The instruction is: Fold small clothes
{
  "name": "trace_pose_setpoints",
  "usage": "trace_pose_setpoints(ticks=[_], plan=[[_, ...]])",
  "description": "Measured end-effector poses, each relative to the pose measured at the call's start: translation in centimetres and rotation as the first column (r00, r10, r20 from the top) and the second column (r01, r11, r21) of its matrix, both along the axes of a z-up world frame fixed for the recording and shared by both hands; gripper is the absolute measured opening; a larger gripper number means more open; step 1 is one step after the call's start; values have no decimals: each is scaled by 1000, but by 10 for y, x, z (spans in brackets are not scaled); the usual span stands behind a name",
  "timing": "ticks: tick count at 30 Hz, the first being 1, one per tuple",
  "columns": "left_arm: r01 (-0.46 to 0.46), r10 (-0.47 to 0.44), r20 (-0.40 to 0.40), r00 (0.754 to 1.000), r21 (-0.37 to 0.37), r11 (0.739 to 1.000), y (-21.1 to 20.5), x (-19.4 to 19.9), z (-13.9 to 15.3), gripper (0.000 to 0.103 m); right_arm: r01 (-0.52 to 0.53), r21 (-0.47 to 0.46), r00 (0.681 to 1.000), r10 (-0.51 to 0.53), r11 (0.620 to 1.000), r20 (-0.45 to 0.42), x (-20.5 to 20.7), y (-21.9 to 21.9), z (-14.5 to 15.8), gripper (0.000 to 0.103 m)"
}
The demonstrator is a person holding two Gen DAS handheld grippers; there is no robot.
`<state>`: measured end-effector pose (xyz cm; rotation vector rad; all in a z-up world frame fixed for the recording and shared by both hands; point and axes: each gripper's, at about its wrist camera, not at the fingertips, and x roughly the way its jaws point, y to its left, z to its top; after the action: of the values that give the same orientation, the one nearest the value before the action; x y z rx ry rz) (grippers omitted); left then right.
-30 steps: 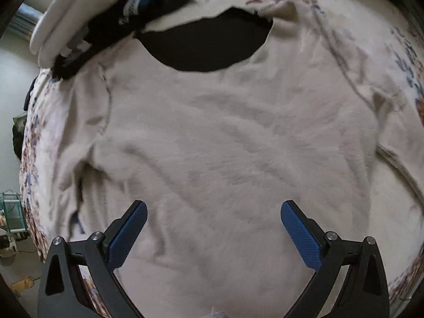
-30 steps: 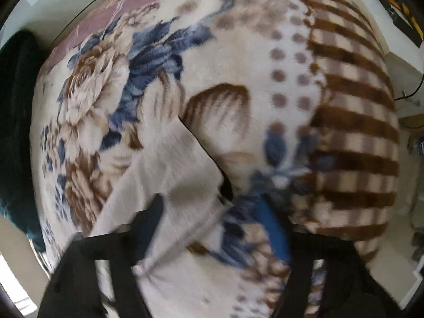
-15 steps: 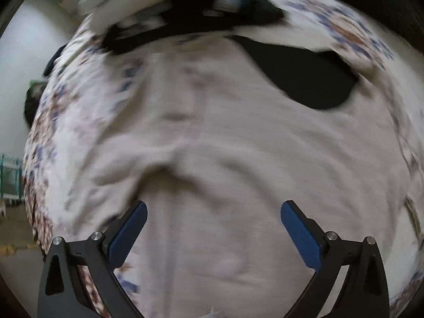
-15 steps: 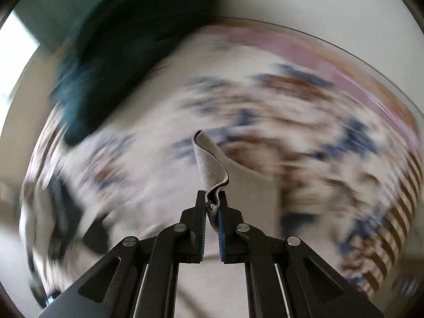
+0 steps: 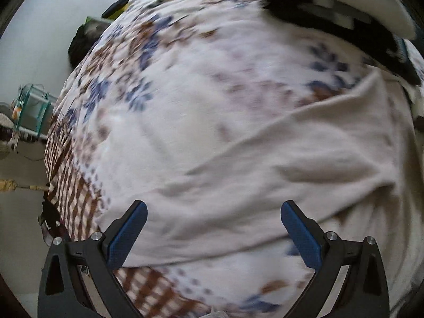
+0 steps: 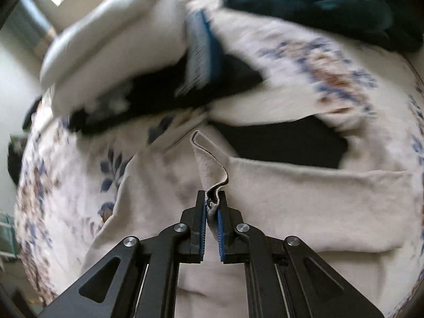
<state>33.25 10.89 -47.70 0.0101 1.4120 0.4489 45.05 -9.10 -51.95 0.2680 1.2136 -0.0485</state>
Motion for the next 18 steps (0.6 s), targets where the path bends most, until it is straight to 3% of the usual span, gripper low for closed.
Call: trace_pose_setpoints(ticks=[7, 10, 12, 13, 15, 16, 18], plan=[[-52, 51, -22, 998, -38, 998, 37, -12, -5, 103, -47, -71, 998, 44, 996, -52, 7, 50, -34, 8], [-84, 83, -28, 996, -64, 994, 50, -22, -3, 103, -65, -45, 995, 61, 997, -78, 3, 58, -34, 7], [-119, 117, -25, 993, -88, 989, 61, -33, 2, 103, -73, 32, 993, 75, 997, -87, -1, 51, -26, 8], [-143, 142, -20, 990, -108, 984, 68, -40, 5, 103, -69, 87, 992, 77, 994, -95, -5, 43, -20, 12], [-200, 199, -19, 980, -151, 968, 81, -55, 9, 103, -45, 140, 995, 57, 989, -83, -20, 20, -3, 36], [-247, 247, -27, 969, -193, 950, 90, -65, 8, 103, -34, 144, 996, 46, 989, -77, -26, 10, 3, 54], [-350, 350, -54, 935, -294, 890, 109, -82, 3, 103, 6, 120, 996, 4, 993, -84, -45, -18, 17, 60]])
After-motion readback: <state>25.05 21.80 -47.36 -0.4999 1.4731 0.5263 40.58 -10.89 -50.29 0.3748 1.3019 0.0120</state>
